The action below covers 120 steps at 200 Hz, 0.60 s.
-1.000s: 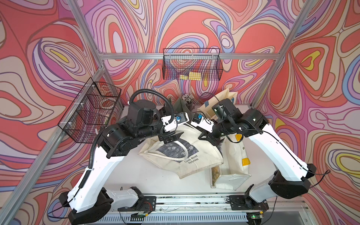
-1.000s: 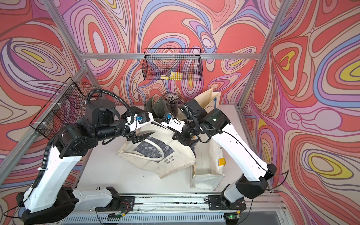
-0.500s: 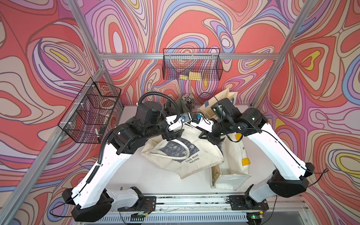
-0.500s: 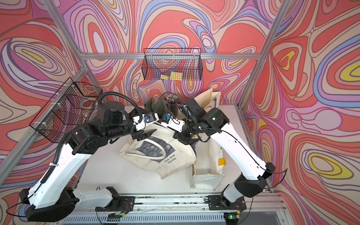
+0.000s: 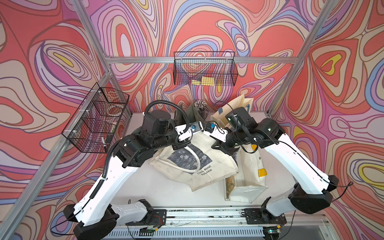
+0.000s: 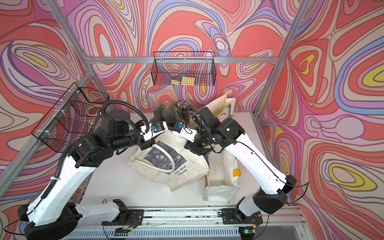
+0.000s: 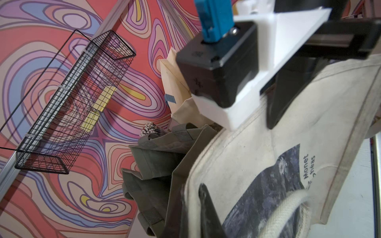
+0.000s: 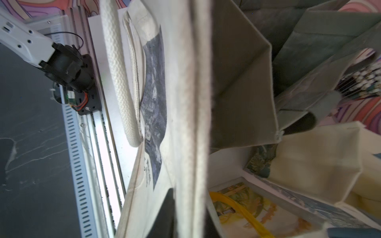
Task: Put away the canvas bag
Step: Press the canvas bag at the center of the board.
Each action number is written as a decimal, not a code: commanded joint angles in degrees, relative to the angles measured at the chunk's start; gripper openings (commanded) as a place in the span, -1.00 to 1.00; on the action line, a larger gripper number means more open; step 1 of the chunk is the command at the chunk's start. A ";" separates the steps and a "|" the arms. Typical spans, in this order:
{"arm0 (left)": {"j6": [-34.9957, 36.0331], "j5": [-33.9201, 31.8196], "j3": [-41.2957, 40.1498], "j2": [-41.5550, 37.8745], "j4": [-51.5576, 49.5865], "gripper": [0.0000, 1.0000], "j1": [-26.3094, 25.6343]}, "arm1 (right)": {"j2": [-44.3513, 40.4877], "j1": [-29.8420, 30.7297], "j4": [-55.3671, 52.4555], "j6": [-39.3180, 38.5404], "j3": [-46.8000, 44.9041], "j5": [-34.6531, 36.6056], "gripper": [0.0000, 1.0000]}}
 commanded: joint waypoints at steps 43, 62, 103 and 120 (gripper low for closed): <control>-5.13 4.92 -4.39 -7.61 12.83 -1.00 5.70 | -9.44 0.17 12.71 6.54 -17.58 -8.59 -0.12; -5.83 4.83 -5.28 -8.69 14.28 -1.00 6.79 | -10.99 0.17 14.31 7.59 -20.07 -8.41 -0.12; -6.09 2.37 -6.57 -10.41 14.66 -1.00 7.84 | -12.39 0.03 14.09 7.63 -21.26 -5.62 -0.12; -6.29 0.75 -7.49 -11.37 15.49 -1.00 8.14 | -12.08 0.01 13.73 7.51 -21.40 -5.16 -0.17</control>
